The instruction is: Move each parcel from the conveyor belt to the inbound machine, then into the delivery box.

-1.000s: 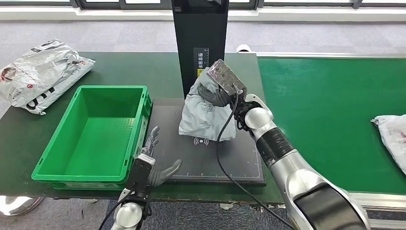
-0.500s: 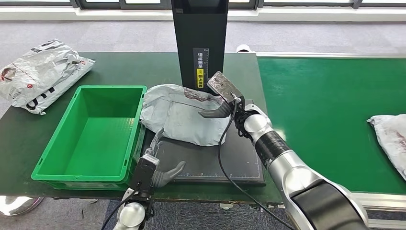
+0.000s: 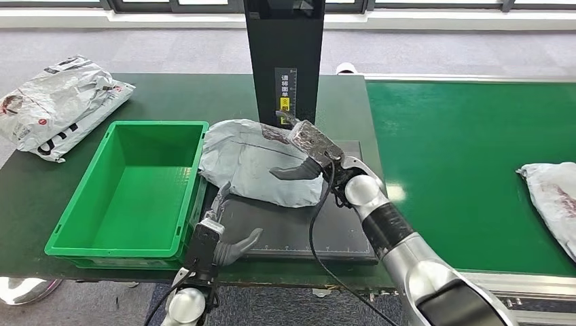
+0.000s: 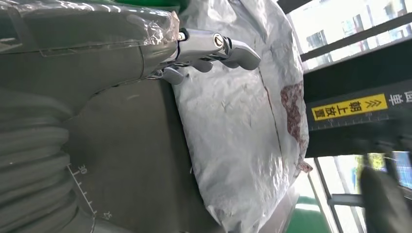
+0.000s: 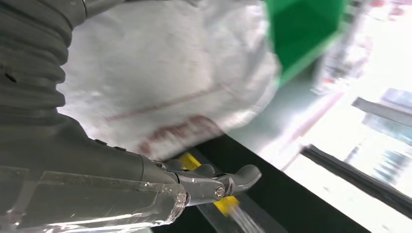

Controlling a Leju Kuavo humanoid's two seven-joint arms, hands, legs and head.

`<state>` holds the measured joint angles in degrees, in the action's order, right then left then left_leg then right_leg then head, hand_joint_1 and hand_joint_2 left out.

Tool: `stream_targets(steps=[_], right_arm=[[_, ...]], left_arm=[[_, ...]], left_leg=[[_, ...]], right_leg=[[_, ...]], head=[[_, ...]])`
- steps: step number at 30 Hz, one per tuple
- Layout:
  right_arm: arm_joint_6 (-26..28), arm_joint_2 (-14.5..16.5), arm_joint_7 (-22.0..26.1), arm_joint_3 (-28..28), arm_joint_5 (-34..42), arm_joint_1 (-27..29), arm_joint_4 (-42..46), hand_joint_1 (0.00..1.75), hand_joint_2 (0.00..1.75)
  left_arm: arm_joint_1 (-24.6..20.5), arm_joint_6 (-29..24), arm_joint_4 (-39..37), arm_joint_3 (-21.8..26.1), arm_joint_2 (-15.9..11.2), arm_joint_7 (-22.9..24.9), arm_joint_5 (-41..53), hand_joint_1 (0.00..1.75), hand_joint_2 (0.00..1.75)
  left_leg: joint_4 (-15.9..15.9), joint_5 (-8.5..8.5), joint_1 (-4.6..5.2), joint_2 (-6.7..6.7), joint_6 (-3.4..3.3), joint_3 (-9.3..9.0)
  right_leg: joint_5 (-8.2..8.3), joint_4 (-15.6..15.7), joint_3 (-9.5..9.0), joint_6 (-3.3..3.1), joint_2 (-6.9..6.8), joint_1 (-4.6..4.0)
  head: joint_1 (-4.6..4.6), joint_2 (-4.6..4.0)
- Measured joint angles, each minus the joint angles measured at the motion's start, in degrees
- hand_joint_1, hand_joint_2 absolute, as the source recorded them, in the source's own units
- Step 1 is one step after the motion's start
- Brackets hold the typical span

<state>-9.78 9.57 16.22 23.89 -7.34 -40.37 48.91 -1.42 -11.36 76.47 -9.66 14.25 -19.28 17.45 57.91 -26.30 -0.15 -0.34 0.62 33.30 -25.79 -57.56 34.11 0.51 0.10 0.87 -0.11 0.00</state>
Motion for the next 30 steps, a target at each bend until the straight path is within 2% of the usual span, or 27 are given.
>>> stream_targets(steps=[3, 5, 9, 12, 15, 19, 22, 26, 30], right_arm=[[4.99, -2.28, 1.47, -0.01, -1.86, 7.73, 16.03, 0.00, 1.75], [6.09, -3.40, 1.13, -0.02, -2.69, 12.00, 24.95, 0.00, 1.75], [6.19, -4.61, 0.85, -0.04, -3.17, 15.99, 34.56, 0.00, 1.75], [6.43, -5.02, 1.23, -0.08, -3.53, 17.27, 38.00, 0.00, 1.75], [8.87, -5.16, 2.94, -0.78, -5.24, 20.06, 42.03, 0.00, 1.75], [12.33, -5.13, 4.25, -3.31, -8.64, 27.48, 50.44, 0.00, 1.75], [12.91, -4.48, 5.04, -5.92, -9.41, 33.28, 54.46, 0.00, 1.75], [10.22, -2.53, 4.71, -10.17, -6.12, 39.03, 55.01, 0.00, 1.75], [7.16, -0.62, 4.51, -15.17, -2.33, 41.73, 49.84, 0.00, 1.75]], left_arm=[[1.17, -0.66, 1.52, 0.91, 0.02, 0.00, 0.43, 0.00, 1.75], [1.72, -0.74, 2.42, 1.55, 0.04, 0.00, 0.79, 0.00, 1.75], [2.04, -0.72, 3.36, 2.14, 0.15, 0.00, 0.93, 0.00, 1.75], [2.14, -0.69, 3.64, 2.48, 0.21, 0.00, 0.99, 0.00, 1.75], [2.22, -0.52, 3.82, 2.79, 0.29, 0.00, 1.52, 0.00, 1.75], [2.32, -0.05, 4.13, 3.47, 0.42, 0.19, 3.16, 0.00, 1.75], [2.31, -0.30, 4.31, 4.19, 0.57, 0.58, 4.99, 0.00, 1.75], [1.95, -1.99, 4.12, 4.85, 0.73, 0.74, 7.65, 0.00, 1.75], [-0.10, -7.39, 2.78, 5.45, 0.84, 0.67, 12.33, 0.00, 1.75]], left_leg=[[0.00, -0.07, 0.00, 0.01, 0.01, 0.02], [0.00, -0.13, 0.00, 0.03, 0.02, 0.02], [-0.01, -0.13, 0.00, 0.07, 0.05, 0.01], [0.00, -0.08, 0.00, 0.07, 0.08, -0.01], [0.00, -0.03, -0.01, 0.03, 0.07, -0.03], [-0.01, -0.08, -0.01, 0.00, 0.07, -0.01], [-0.01, -0.17, -0.01, 0.02, 0.08, -0.01], [-0.02, -0.19, -0.01, 0.04, 0.10, -0.01], [-0.02, -0.16, -0.02, 0.04, 0.10, -0.01]], right_leg=[[-0.05, 0.02, 0.00, 0.00, 0.01, 0.00], [-0.07, 0.02, 0.02, 0.00, 0.03, 0.00], [-0.07, 0.02, 0.03, -0.01, 0.05, 0.00], [-0.05, 0.02, 0.03, -0.04, 0.07, 0.00], [-0.03, 0.02, 0.00, -0.06, 0.03, -0.01], [-0.06, 0.02, -0.01, -0.06, -0.01, -0.01], [-0.12, 0.02, 0.00, -0.06, 0.00, -0.01], [-0.15, 0.03, 0.02, -0.07, 0.01, -0.02], [-0.12, 0.02, -0.01, -0.08, 0.01, -0.03]], head=[[0.01, 0.00], [0.01, 0.00], [0.00, 0.00], [0.00, 0.00], [0.00, 0.00], [0.00, 0.00], [0.00, 0.00], [0.00, 0.00], [0.00, 0.00]])
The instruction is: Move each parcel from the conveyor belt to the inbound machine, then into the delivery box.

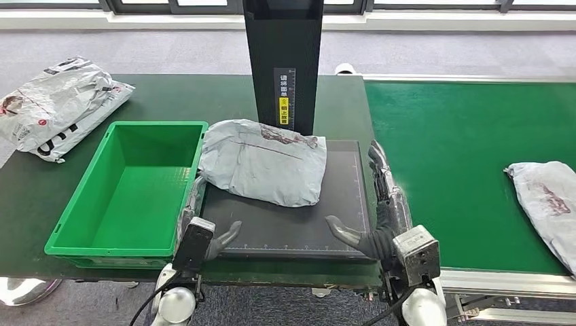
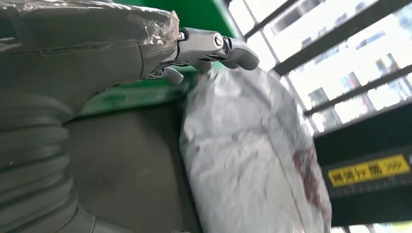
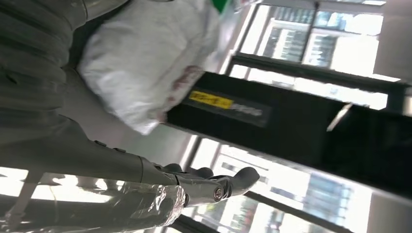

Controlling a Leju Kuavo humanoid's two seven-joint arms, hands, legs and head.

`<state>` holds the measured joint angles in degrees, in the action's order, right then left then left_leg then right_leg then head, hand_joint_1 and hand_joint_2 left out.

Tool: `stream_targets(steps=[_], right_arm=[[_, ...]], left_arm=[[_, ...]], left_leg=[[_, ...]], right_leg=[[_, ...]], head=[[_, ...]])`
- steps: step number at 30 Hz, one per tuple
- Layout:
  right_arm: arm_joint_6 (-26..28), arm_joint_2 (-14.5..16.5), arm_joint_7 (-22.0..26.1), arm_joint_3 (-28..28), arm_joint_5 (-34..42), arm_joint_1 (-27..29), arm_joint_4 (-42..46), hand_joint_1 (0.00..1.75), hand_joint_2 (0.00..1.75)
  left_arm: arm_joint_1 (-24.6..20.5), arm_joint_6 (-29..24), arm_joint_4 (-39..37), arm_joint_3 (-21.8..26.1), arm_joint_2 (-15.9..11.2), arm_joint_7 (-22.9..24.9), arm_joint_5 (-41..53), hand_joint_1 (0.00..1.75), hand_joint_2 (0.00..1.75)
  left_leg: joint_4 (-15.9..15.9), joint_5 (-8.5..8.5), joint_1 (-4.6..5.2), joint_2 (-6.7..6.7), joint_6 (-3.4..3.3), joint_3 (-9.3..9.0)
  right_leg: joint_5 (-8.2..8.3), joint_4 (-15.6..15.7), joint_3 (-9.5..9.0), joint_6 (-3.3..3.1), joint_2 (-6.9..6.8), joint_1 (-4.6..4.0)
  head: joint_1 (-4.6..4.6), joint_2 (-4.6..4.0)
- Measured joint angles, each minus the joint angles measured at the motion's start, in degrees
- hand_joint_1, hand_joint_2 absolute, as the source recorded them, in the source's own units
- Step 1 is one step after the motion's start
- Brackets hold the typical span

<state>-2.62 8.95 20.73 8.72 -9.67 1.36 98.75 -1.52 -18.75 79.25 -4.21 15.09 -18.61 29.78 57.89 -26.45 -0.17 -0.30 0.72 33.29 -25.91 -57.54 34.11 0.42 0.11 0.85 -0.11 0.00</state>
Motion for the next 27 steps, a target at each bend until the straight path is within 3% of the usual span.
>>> stream_targets(steps=[4, 10, 15, 22, 27], right_arm=[[-0.80, 0.81, 0.74, -2.07, 1.34, 0.52, -5.46, 0.00, 1.75], [-0.83, 1.33, 0.84, -2.36, 2.38, -0.80, -8.70, 0.00, 1.75], [-1.32, 1.53, 1.58, -2.36, 3.23, -2.39, -12.06, 0.00, 1.75], [-1.46, 1.56, 1.73, -2.36, 3.52, -3.79, -14.59, 0.00, 1.75], [-3.15, 1.56, 2.68, -2.15, 4.04, -5.49, -17.09, 0.00, 1.75]], left_arm=[[-4.20, -8.42, -2.07, 0.03, 0.20, 1.36, 9.38, 0.00, 1.75], [-14.17, -16.73, -7.60, -0.98, 1.39, 10.54, 34.56, 0.00, 1.75], [-20.97, -16.84, -13.86, -2.39, 1.73, 16.11, 46.36, 0.00, 1.75], [-25.07, -16.54, -19.01, -3.15, 1.76, 17.48, 48.99, 0.00, 1.75], [-29.75, -11.54, -26.00, -4.15, 1.68, 20.74, 55.95, 0.00, 1.75]], left_leg=[[0.01, 0.11, 0.00, 0.00, 0.00, 0.00], [0.01, 0.17, 0.00, -0.01, -0.01, 0.01], [0.02, 0.19, 0.01, -0.01, -0.03, 0.01], [0.01, 0.20, 0.00, 0.00, -0.03, 0.01], [0.01, 0.22, 0.00, -0.02, -0.04, 0.03]], right_leg=[[0.10, 0.00, 0.01, -0.01, 0.00, 0.00], [0.19, -0.01, -0.04, 0.01, -0.01, 0.01], [0.20, -0.01, -0.03, 0.01, 0.00, 0.01], [0.20, -0.01, -0.01, 0.00, 0.02, 0.01], [0.21, -0.01, -0.02, 0.01, -0.01, 0.01]], head=[[0.00, 0.00], [0.00, 0.00], [0.00, 0.00], [0.00, 0.00], [0.00, 0.00]])
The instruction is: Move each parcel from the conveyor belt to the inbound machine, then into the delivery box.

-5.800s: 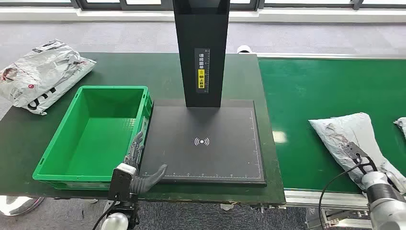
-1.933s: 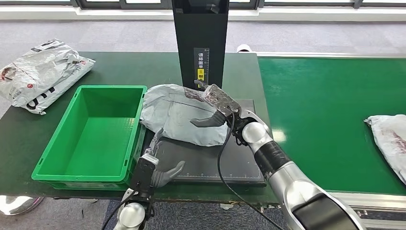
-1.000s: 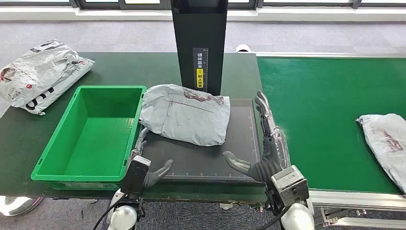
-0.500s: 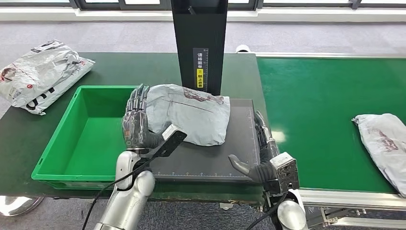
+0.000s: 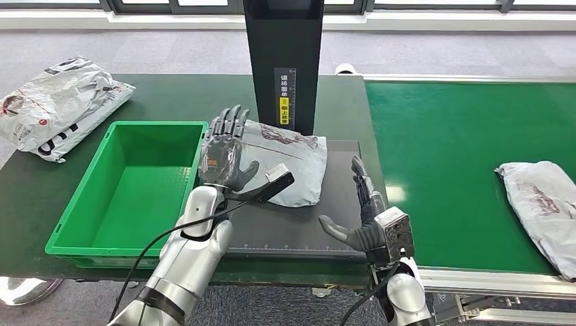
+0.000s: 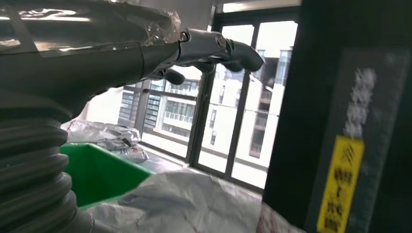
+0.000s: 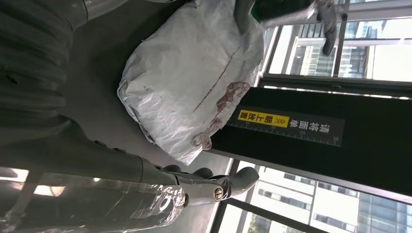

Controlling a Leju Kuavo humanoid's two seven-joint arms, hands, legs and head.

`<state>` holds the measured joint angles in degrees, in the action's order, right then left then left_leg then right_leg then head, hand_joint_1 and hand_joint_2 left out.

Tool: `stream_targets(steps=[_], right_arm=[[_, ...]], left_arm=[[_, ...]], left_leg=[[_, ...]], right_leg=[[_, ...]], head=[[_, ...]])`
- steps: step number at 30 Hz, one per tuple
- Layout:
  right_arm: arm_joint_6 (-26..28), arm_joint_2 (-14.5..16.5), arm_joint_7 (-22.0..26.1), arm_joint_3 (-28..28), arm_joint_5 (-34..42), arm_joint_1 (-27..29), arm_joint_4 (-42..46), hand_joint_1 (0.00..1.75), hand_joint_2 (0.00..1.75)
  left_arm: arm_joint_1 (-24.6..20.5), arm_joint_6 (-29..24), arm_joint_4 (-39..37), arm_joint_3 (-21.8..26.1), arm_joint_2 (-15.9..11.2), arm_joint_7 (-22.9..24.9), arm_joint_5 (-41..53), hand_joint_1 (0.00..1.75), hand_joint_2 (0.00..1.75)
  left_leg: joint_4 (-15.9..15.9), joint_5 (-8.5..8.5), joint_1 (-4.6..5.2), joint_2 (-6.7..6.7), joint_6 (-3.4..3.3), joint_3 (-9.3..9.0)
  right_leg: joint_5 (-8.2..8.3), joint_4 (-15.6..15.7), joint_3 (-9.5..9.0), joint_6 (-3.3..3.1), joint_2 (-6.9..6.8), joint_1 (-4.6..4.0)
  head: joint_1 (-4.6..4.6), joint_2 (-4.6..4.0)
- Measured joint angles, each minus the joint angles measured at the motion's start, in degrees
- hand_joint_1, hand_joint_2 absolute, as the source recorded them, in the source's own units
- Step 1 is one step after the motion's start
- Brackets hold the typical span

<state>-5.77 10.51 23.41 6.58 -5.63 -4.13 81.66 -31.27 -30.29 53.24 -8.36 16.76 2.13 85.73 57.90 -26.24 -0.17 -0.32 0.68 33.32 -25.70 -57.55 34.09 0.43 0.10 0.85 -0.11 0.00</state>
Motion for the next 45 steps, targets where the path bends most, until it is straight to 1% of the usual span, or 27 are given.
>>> stream_targets(steps=[2, 4, 6, 8, 10, 12, 15, 17, 21, 25, 28, 42, 44, 45], right_arm=[[-0.68, 0.01, 0.72, 0.23, 0.20, -1.01, -1.63, 0.00, 1.75], [-1.36, 0.02, 1.40, 0.51, 0.43, -2.09, -3.48, 0.00, 1.75], [-2.04, 0.02, 2.03, 0.96, 0.71, -3.26, -5.44, 0.00, 1.75], [-2.62, 0.02, 2.38, 1.32, 0.89, -4.26, -7.11, 0.00, 1.75], [-3.16, 0.02, 2.39, 1.40, 0.91, -4.82, -8.23, 0.00, 1.75], [-3.46, 0.10, 2.28, 1.42, 0.86, -5.07, -8.94, 0.00, 1.75], [-3.67, 0.38, 2.10, 1.42, 0.75, -5.21, -9.52, 0.00, 1.75], [-3.84, 0.52, 1.95, 1.43, 0.65, -5.17, -9.70, 0.00, 1.75], [-4.10, 0.65, 1.68, 1.43, 0.51, -5.04, -9.75, 0.00, 1.75], [-4.35, 0.74, 0.90, 1.43, 0.49, -4.78, -9.71, 0.00, 1.75], [-4.36, 0.81, 0.64, 1.42, 0.49, -4.47, -9.38, 0.00, 1.75], [-4.48, 0.81, -0.23, 1.42, 0.23, -3.13, -7.32, 0.00, 1.75], [-4.48, 0.81, -0.31, 1.42, 0.19, -2.99, -7.05, 0.00, 1.75], [-4.48, 0.81, -0.42, 1.42, 0.17, -2.86, -6.80, 0.00, 1.75]], left_arm=[[-3.28, 2.86, -5.40, -0.69, -0.10, 1.49, 1.31, 0.00, 1.75], [-6.73, 8.01, -11.54, -1.86, -0.30, 2.21, 1.43, 0.00, 1.75], [-9.76, 16.08, -17.70, -3.27, -0.62, 1.89, 1.43, 0.00, 1.75], [-11.82, 24.08, -22.62, -4.33, -1.00, 0.80, 1.43, 0.00, 1.75], [-13.30, 30.00, -26.13, -5.04, -1.36, -0.55, 1.44, 0.00, 1.75], [-14.95, 34.00, -28.82, -5.74, -1.62, -1.60, 1.48, 0.00, 1.75], [-16.86, 37.10, -31.56, -6.53, -1.82, -2.56, 1.50, 0.00, 1.75], [-17.61, 38.33, -32.66, -6.92, -1.88, -3.17, 1.50, 0.00, 1.75], [-18.42, 39.14, -33.99, -7.28, -1.96, -3.59, 1.50, 0.00, 1.75], [-18.96, 39.92, -34.71, -8.10, -1.99, -3.80, 1.50, 1.68, 1.75], [-19.03, 39.60, -34.84, -8.64, -1.99, -3.84, 1.50, 1.75, 1.75], [-19.38, 36.27, -34.84, -9.04, -1.97, -3.49, 1.50, 1.75, 1.75], [-19.30, 34.76, -34.84, -9.10, -1.97, -2.83, 1.50, 1.75, 1.75], [-19.15, 33.00, -34.79, -9.16, -1.97, -2.09, 1.50, 1.75, 1.75]], left_leg=[[0.00, 0.05, 0.00, 0.01, 0.00, 0.00], [0.00, 0.09, 0.00, 0.01, -0.01, 0.00], [0.00, 0.12, 0.00, 0.01, -0.01, 0.00], [0.00, 0.14, 0.00, 0.02, 0.01, -0.01], [0.00, 0.15, 0.00, -0.01, 0.01, -0.01], [-0.01, 0.15, -0.01, -0.08, 0.01, -0.02], [-0.02, 0.14, -0.01, -0.09, 0.02, -0.07], [-0.02, 0.14, -0.01, -0.08, 0.02, -0.10], [-0.02, 0.14, -0.01, -0.08, 0.02, -0.24], [-0.02, 0.15, 0.00, -0.08, 0.02, -0.40], [-0.02, 0.15, -0.01, -0.08, 0.02, -0.45], [-0.02, 0.15, -0.01, -0.05, 0.03, -0.49], [-0.02, 0.15, -0.01, -0.05, 0.03, -0.48], [-0.02, 0.15, -0.01, -0.04, 0.03, -0.48]], right_leg=[[0.05, 0.00, 0.00, 0.00, 0.01, 0.00], [0.10, 0.00, -0.01, 0.00, 0.01, 0.01], [0.13, 0.00, -0.02, -0.01, 0.02, 0.01], [0.16, -0.01, 0.00, -0.02, 0.04, 0.00], [0.15, -0.01, -0.01, -0.02, 0.01, 0.00], [0.13, -0.01, -0.07, -0.03, -0.08, -0.01], [0.11, -0.01, -0.13, -0.05, -0.11, -0.01], [0.11, -0.01, -0.16, -0.04, -0.10, -0.01], [0.11, 0.00, -0.30, -0.05, -0.10, -0.01], [0.11, 0.00, -0.45, -0.05, -0.10, -0.01], [0.11, 0.00, -0.50, -0.05, -0.11, -0.01], [0.12, 0.00, -0.50, -0.05, -0.04, -0.01], [0.12, 0.00, -0.48, -0.05, -0.03, -0.01], [0.12, 0.00, -0.47, -0.05, -0.02, -0.01]], head=[[0.00, 0.00], [0.00, 0.00], [0.00, 0.00], [0.00, 0.00], [-0.01, 0.00], [-0.01, 0.00], [-0.01, 0.00], [-0.01, 0.00], [0.00, 0.00], [0.00, 0.00], [-0.01, 0.00], [0.00, 0.00], [0.00, 0.00], [0.00, 0.00]])
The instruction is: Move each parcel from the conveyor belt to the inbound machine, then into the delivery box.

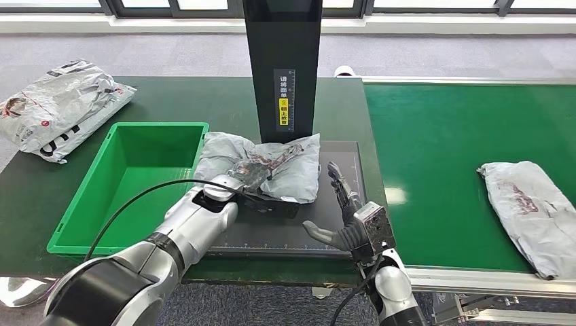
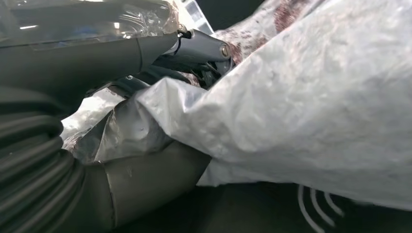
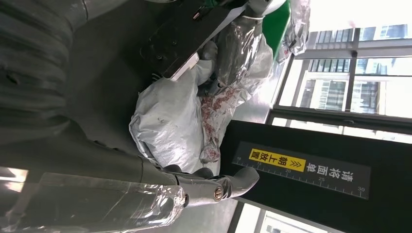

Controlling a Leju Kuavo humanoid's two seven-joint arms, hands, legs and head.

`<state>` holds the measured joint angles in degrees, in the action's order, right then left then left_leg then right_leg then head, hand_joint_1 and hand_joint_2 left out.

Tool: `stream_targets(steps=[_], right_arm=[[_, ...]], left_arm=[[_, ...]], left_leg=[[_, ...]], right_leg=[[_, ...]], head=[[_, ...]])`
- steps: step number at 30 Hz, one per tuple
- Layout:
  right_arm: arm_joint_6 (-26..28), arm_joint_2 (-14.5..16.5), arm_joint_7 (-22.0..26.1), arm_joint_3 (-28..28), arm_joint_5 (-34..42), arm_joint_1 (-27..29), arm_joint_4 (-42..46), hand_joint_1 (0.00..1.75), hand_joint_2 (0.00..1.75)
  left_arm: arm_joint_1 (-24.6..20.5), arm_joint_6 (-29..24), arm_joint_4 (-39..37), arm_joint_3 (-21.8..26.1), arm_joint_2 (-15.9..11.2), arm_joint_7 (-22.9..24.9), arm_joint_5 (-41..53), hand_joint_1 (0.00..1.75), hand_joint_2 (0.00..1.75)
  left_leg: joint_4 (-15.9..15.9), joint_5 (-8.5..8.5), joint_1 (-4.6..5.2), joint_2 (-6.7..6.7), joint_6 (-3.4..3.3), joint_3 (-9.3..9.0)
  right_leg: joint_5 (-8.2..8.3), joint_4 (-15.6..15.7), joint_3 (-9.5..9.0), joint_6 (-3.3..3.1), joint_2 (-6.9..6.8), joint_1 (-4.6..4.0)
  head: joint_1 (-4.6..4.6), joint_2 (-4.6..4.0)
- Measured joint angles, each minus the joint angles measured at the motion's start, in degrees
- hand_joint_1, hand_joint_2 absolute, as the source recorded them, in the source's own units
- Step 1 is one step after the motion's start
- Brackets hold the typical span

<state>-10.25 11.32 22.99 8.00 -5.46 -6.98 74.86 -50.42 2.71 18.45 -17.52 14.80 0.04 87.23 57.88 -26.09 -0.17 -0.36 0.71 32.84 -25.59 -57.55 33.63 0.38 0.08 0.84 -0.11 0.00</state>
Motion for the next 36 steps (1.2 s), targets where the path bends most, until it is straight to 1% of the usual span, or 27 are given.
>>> stream_targets(steps=[2, 5, 7, 9, 11, 12, 14, 17, 21, 24, 27, 30, 33, 36], right_arm=[[0.04, 0.00, -0.45, 0.00, -0.02, 0.57, 0.98, 0.00, 1.75], [0.29, -0.01, -1.57, 0.00, 0.00, 1.96, 3.36, 0.00, 1.75], [0.69, -0.02, -2.02, 0.00, 0.04, 2.81, 4.65, 0.00, 1.75], [1.40, -0.03, -2.04, 0.00, 0.13, 3.35, 5.33, 0.00, 1.75], [2.27, -0.07, -1.80, 0.00, 0.25, 3.62, 5.48, 0.00, 1.75], [2.67, -0.09, -1.62, 0.00, 0.28, 3.69, 5.47, 0.00, 1.75], [3.36, -0.11, -1.24, 0.00, 0.33, 3.74, 5.43, 0.00, 1.75], [3.80, -0.11, -0.81, 0.00, 0.26, 3.74, 5.33, 0.00, 1.75], [4.80, -0.11, -0.57, 0.00, -0.03, 3.81, 5.29, 0.00, 1.75], [5.97, -0.12, -0.43, -0.01, -0.11, 4.25, 5.29, 0.00, 1.75], [6.73, -0.19, -0.09, -0.08, -0.12, 5.18, 5.33, 0.00, 1.75], [7.12, -0.26, 0.17, -0.34, -0.19, 6.20, 5.57, 0.00, 1.75], [7.32, -0.27, 0.29, -0.63, -0.20, 6.94, 5.91, 0.00, 1.75], [7.33, -0.28, 0.31, -0.84, -0.22, 7.39, 6.23, 0.00, 1.75]], left_arm=[[0.58, -5.94, 0.25, -0.15, -0.01, 2.40, 0.00, 1.75, 1.75], [1.53, -19.10, 1.16, -0.21, -0.16, 6.84, -0.11, 1.75, 1.75], [1.80, -27.61, 2.19, 0.13, -0.52, 8.44, -0.49, 1.75, 1.75], [2.08, -34.19, 3.73, 1.17, -1.10, 8.27, -1.35, 1.75, 1.75], [2.66, -38.36, 5.96, 2.81, -1.69, 6.99, -2.51, 1.75, 1.75], [3.12, -39.59, 7.45, 3.78, -1.95, 6.18, -3.07, 1.75, 1.75], [4.33, -40.88, 11.24, 5.87, -2.31, 4.68, -3.97, 1.75, 1.75], [5.91, -41.10, 16.69, 8.58, -2.59, 3.66, -4.42, 1.75, 1.75], [8.00, -41.98, 23.62, 10.93, -2.72, 1.67, -5.79, 1.75, 1.75], [10.68, -42.30, 31.28, 12.07, -2.75, 0.53, -6.46, 1.75, 1.75], [13.96, -41.83, 40.51, 12.67, -2.95, 0.54, -6.37, 1.75, 1.75], [16.63, -40.38, 47.95, 13.37, -3.22, 1.49, -5.07, 1.75, 1.75], [18.50, -39.85, 53.02, 13.78, -3.52, 2.22, -3.89, 1.75, 1.75], [20.09, -40.39, 56.96, 14.30, -3.89, 3.64, -2.03, 1.75, 1.75]], left_leg=[[0.00, 0.01, 0.00, 0.00, 0.00, 0.04], [0.00, 0.02, 0.00, 0.00, 0.00, 0.16], [0.00, 0.03, 0.00, 0.00, 0.00, 0.22], [0.00, 0.03, 0.00, 0.01, 0.00, 0.24], [0.00, 0.03, 0.00, 0.03, 0.00, 0.28], [0.00, 0.02, 0.00, 0.04, 0.00, 0.30], [0.00, 0.02, 0.00, 0.05, 0.00, 0.36], [0.00, 0.03, 0.00, 0.05, 0.00, 0.45], [0.00, 0.02, 0.00, 0.04, 0.00, 0.48], [0.00, 0.01, 0.00, 0.05, 0.01, 0.49], [0.00, -0.01, 0.00, 0.05, 0.00, 0.50], [0.00, -0.02, 0.00, 0.05, 0.00, 0.52], [0.00, -0.01, 0.00, 0.05, 0.00, 0.53], [0.00, -0.01, 0.00, 0.06, 0.00, 0.53]], right_leg=[[0.00, 0.00, 0.05, 0.00, 0.01, 0.00], [0.02, -0.01, 0.16, 0.00, 0.01, 0.00], [0.02, -0.01, 0.20, 0.00, 0.01, 0.00], [0.02, -0.01, 0.23, 0.00, 0.02, 0.00], [0.02, -0.01, 0.27, 0.00, 0.04, 0.00], [0.02, -0.01, 0.30, 0.00, 0.04, 0.00], [0.02, -0.01, 0.36, 0.00, 0.04, 0.00], [0.02, -0.01, 0.44, 0.00, 0.04, 0.00], [0.02, -0.01, 0.47, 0.01, 0.03, 0.00], [0.01, 0.00, 0.48, 0.01, 0.03, 0.00], [0.00, 0.00, 0.50, 0.00, 0.03, 0.00], [-0.02, 0.00, 0.53, 0.01, 0.03, 0.00], [-0.02, 0.00, 0.53, 0.01, 0.03, 0.00], [-0.01, 0.00, 0.53, 0.00, 0.04, 0.00]], head=[[0.00, 0.00], [0.00, 0.00], [0.00, 0.00], [0.00, 0.00], [0.00, 0.00], [0.00, 0.00], [0.00, 0.00], [0.00, 0.00], [0.00, 0.00], [0.00, 0.00], [0.00, 0.00], [0.00, 0.00], [0.00, 0.00], [0.00, 0.00]])
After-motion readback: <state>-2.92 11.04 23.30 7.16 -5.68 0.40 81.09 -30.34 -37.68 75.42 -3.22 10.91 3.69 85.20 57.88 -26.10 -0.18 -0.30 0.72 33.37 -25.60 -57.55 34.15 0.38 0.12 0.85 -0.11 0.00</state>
